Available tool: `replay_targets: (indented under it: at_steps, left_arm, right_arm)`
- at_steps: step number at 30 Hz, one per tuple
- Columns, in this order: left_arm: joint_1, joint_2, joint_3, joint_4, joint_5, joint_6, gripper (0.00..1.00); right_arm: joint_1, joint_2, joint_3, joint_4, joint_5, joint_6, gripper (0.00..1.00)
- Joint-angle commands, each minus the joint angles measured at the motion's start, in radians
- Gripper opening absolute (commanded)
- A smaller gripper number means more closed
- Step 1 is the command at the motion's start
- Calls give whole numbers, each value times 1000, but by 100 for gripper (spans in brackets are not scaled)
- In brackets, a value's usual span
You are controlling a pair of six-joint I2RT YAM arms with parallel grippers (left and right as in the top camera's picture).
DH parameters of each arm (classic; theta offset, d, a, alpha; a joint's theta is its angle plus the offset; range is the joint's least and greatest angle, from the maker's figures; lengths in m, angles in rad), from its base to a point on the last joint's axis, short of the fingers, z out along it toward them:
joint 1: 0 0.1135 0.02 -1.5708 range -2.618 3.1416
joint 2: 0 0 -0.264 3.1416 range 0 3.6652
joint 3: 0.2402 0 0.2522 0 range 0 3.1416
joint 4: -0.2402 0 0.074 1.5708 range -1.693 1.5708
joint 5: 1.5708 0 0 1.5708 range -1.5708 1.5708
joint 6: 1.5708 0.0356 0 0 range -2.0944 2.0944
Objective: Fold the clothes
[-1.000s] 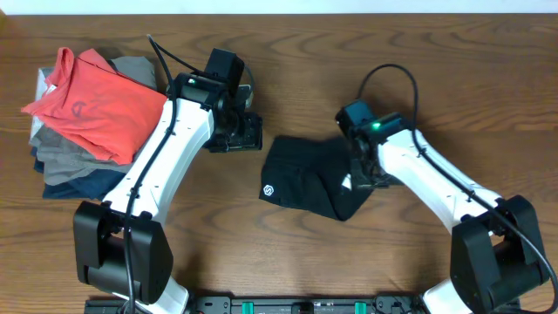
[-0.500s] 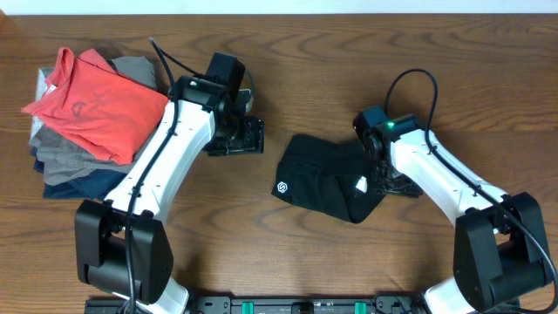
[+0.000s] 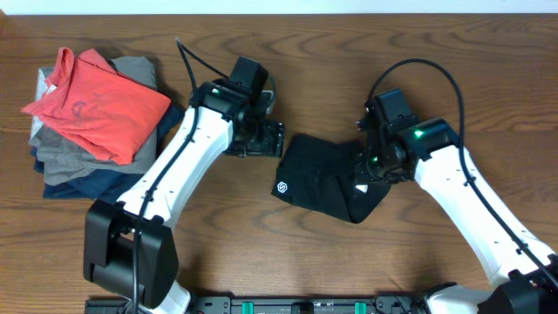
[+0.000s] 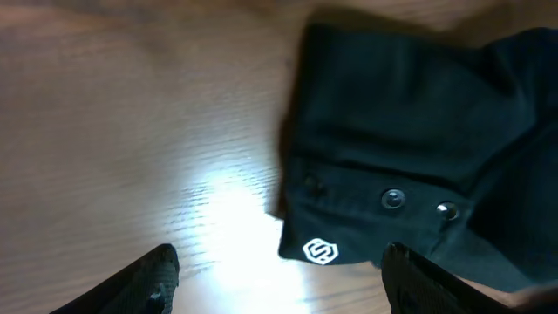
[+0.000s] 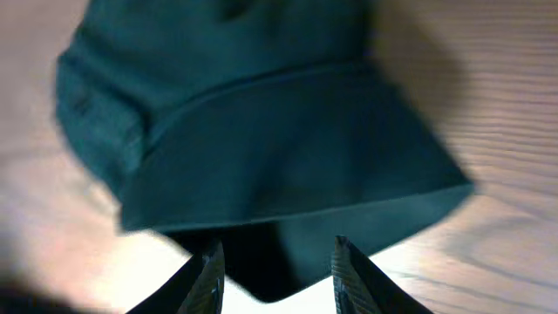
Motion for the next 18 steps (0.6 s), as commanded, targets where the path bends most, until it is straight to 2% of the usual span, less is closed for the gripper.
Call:
replay_targets:
  at_steps: [1, 8, 9, 11, 12, 13, 18]
  left_arm:
    - [-5, 0, -16, 13, -3, -6, 76]
    - [-5, 0, -17, 20, -2, -21, 77]
    - [-7, 0, -17, 20, -2, -25, 77]
    - [-11, 0, -17, 21, -3, -25, 77]
    - [-16, 0, -17, 21, -3, -25, 77]
    - [-22, 0, -17, 21, -3, -24, 77]
    - [-51, 12, -17, 32, -3, -24, 77]
  right_arm:
    - [43, 29, -12, -3, -106, -67, 39]
    - [115, 89, -65, 57, -105, -66, 39]
    - [120, 98, -72, 64, -97, -57, 36]
    - [122, 116, -90, 75, -40, -13, 18]
    - [122, 124, -100, 77, -2, 14, 6]
    - [122, 130, -113, 71, 48, 55, 1]
    - [120, 135, -188, -28, 230, 269, 1]
